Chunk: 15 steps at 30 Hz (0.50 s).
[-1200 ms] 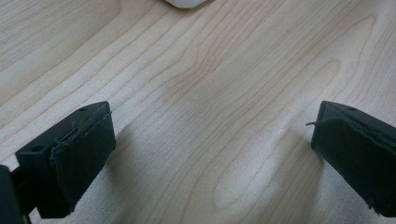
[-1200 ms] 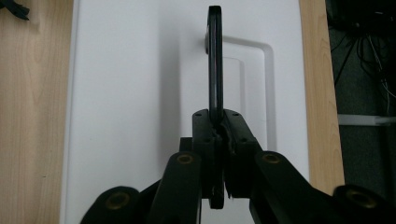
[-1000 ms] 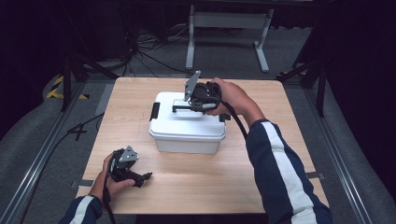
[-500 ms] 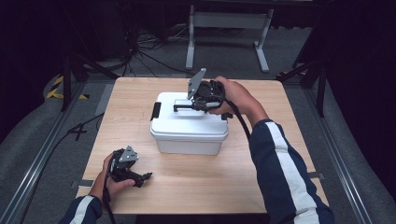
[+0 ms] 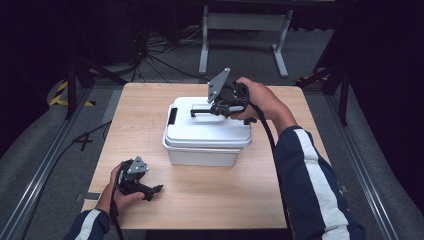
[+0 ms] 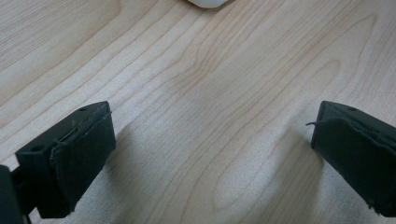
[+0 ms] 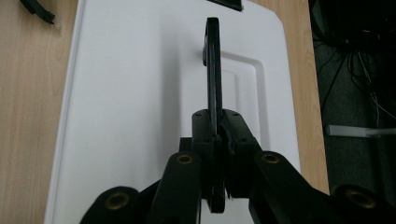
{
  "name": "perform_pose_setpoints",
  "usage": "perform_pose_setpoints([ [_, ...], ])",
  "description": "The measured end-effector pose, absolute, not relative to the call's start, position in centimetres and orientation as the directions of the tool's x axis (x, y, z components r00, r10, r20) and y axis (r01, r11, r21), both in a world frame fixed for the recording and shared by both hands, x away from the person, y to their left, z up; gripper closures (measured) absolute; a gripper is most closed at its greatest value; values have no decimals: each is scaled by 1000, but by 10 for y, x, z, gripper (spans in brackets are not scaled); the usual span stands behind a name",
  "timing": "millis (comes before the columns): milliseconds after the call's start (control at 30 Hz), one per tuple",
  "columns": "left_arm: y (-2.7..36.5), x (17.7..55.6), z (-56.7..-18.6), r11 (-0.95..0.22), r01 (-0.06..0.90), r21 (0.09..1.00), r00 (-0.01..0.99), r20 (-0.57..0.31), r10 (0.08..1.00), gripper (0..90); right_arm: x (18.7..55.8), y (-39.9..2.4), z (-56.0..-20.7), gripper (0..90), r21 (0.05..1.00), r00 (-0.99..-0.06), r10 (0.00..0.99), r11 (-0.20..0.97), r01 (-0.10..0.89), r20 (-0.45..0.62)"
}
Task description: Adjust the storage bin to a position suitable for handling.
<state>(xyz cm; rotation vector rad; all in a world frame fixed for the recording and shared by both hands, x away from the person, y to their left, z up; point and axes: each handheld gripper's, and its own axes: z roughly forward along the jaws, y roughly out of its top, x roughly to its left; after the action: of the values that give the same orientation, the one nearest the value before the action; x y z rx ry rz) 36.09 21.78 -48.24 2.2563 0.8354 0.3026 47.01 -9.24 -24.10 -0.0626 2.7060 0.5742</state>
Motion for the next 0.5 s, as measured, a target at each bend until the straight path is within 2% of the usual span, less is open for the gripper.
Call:
perform_pose_setpoints([
  [500,218,361,-482,-549,478,686,765,-18,644,4,461,-127,-231,848,395,-923,53,912,-110,-380],
])
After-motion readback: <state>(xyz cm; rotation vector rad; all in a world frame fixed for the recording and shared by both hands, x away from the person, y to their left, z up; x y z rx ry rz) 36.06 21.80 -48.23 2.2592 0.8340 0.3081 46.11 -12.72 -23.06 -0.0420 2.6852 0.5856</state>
